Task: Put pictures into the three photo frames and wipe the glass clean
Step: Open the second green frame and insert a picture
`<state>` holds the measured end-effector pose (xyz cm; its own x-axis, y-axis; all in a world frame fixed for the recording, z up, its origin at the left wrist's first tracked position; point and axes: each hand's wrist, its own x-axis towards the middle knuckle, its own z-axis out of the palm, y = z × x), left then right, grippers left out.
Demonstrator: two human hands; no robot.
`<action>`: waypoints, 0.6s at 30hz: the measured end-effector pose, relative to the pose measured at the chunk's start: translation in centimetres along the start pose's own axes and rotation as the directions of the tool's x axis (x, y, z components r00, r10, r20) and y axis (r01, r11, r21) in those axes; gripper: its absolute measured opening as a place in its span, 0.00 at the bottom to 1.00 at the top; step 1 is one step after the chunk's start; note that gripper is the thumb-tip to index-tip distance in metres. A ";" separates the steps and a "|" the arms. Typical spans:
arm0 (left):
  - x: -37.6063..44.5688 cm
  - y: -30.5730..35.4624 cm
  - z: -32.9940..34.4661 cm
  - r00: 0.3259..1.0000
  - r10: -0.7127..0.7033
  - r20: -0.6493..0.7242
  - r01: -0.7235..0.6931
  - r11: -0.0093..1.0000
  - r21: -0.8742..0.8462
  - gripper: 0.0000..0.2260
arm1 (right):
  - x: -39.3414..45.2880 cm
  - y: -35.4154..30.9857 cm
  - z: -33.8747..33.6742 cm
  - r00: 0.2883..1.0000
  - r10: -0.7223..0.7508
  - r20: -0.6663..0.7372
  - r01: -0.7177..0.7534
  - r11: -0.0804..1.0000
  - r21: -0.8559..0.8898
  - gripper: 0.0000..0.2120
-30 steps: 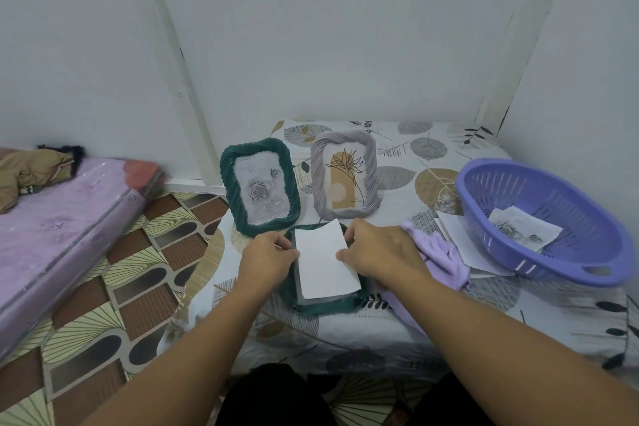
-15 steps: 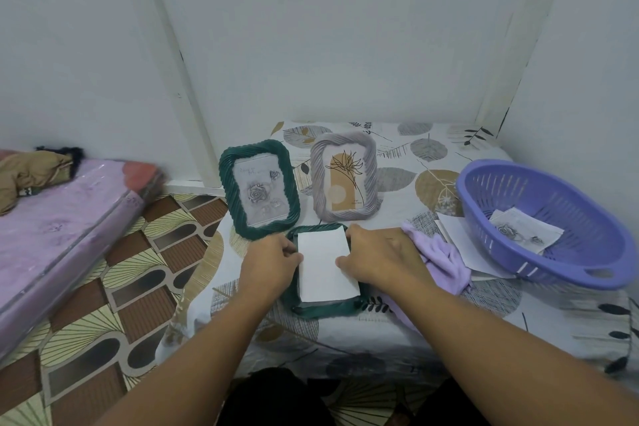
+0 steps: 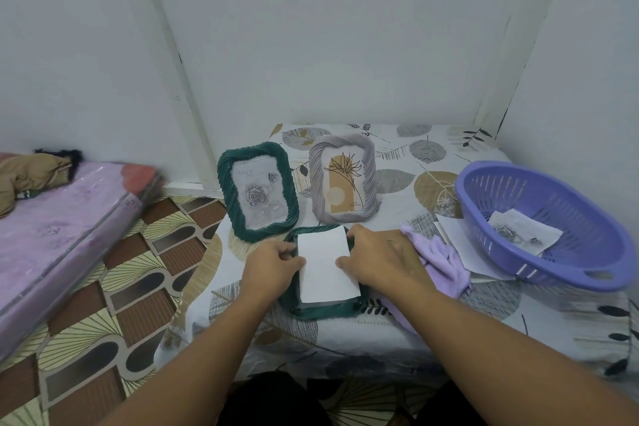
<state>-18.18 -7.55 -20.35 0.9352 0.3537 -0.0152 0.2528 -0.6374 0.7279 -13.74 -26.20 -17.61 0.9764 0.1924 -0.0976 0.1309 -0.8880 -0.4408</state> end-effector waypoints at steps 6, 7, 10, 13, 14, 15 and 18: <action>0.1 0.6 0.0 0.997 0.012 0.078 -0.013 1.000 0.017 0.14 | 0.5 0.2 0.7 0.999 0.027 0.025 -0.028 0.999 0.027 0.17; 0.0 0.6 0.0 0.997 0.009 0.076 -0.010 1.000 0.016 0.15 | 0.6 0.2 0.7 0.999 0.024 0.035 -0.025 0.999 0.024 0.18; 0.0 0.3 0.0 0.998 -0.010 0.068 0.011 1.000 -0.019 0.17 | 0.5 0.1 0.9 0.999 0.012 0.046 -0.014 0.999 0.034 0.20; 0.0 0.1 0.0 0.998 -0.032 0.062 0.036 0.997 -0.071 0.17 | 0.5 0.1 1.0 0.999 -0.011 0.034 0.010 0.999 0.034 0.19; 0.1 0.1 0.0 0.998 -0.040 0.057 0.044 0.996 -0.076 0.17 | 0.5 0.2 1.0 0.999 -0.020 0.038 0.019 0.999 0.040 0.18; 0.1 0.0 0.0 0.998 -0.047 0.051 0.051 0.995 -0.081 0.17 | 0.5 0.3 0.9 0.999 -0.032 0.043 0.030 0.998 0.055 0.17; 0.1 0.0 0.2 0.997 -0.058 0.049 0.061 0.996 -0.068 0.22 | 0.4 0.9 0.8 0.997 -0.064 0.034 0.064 0.998 0.018 0.13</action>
<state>-18.07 -7.66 -20.42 0.9301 0.3558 -0.0910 0.2922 -0.5668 0.7703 -13.37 -26.56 -18.73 0.9596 0.2632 -0.0997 0.1897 -0.8664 -0.4619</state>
